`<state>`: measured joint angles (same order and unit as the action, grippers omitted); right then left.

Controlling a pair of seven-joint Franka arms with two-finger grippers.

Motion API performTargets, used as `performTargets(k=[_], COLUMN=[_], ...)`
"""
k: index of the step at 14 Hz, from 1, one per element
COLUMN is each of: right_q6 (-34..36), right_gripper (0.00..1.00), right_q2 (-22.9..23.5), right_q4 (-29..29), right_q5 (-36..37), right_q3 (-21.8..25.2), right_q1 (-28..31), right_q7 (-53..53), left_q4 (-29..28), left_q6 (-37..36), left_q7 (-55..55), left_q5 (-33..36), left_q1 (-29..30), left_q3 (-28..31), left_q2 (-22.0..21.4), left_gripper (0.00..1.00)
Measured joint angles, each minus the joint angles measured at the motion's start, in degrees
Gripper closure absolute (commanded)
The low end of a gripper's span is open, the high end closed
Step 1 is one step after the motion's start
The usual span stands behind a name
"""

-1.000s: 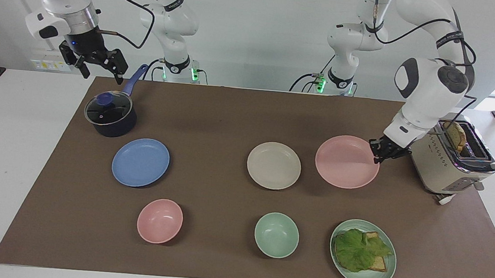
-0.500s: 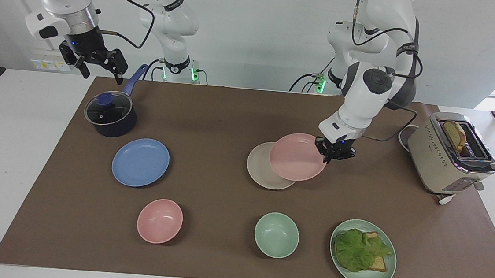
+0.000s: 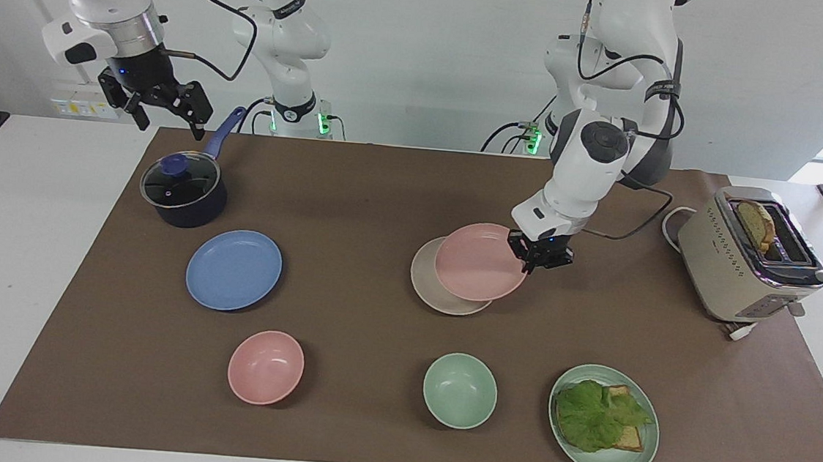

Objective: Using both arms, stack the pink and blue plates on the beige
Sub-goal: 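Carry the pink plate with the left gripper onto the beige plate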

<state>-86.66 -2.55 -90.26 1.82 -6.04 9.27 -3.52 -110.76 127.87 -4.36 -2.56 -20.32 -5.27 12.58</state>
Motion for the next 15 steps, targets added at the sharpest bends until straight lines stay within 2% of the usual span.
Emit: performTargets(k=[15], right_q6=[0.0], right_gripper=[0.0], right_q2=[0.0], right_q4=[0.0], right_q5=[0.0], right_q3=[0.0], right_q1=[0.0], right_q7=[0.0], left_q4=[-1.4], left_q6=[0.8], left_q7=[-2.1], left_q5=[0.0], left_q1=[-1.1], left_q3=[0.1], left_q2=[0.4], left_gripper=[1.0])
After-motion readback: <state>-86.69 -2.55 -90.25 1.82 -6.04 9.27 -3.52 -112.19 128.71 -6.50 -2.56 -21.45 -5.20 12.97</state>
